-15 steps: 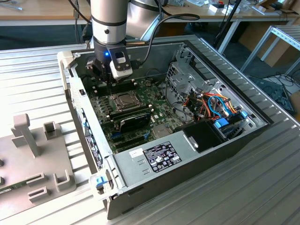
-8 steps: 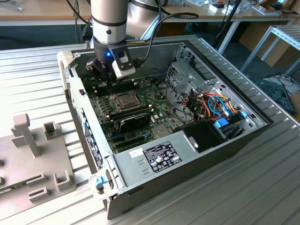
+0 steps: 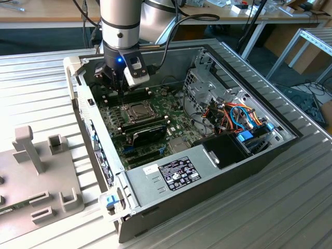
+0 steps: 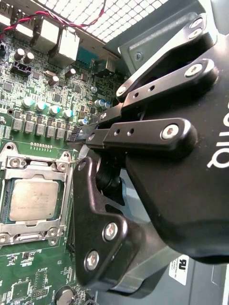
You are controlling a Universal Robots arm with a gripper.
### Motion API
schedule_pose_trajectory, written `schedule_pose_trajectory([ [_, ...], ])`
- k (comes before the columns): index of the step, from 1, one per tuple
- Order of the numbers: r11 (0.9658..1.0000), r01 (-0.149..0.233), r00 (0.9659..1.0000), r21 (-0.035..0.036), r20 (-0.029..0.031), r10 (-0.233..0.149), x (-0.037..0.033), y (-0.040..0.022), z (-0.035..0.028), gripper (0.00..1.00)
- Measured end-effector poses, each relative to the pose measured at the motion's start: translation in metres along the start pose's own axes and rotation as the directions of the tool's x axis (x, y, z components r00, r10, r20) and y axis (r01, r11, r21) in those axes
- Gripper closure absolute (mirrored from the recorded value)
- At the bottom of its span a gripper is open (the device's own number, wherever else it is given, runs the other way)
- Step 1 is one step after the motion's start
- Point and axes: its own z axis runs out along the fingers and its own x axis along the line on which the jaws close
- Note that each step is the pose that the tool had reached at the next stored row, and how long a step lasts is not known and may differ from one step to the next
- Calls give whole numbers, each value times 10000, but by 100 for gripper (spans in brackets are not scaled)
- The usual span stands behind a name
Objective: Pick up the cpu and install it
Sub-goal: 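Install the first cpu locking lever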
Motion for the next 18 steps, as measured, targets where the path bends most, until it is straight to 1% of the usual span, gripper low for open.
schedule_pose_trajectory([
  [6,10000,0,10000,0,0,0,1,1,0,89],
  [8,10000,-1,10000,-16,-5,1,3,2,1,89],
  [11,10000,-1,10000,-16,-6,1,4,1,0,89],
  [12,10000,-3,10000,-37,-16,3,5,0,-1,89],
  [15,9998,-12,10000,-182,-74,10,7,0,0,89],
  [18,9998,-12,10000,-188,-76,10,10,0,0,89],
])
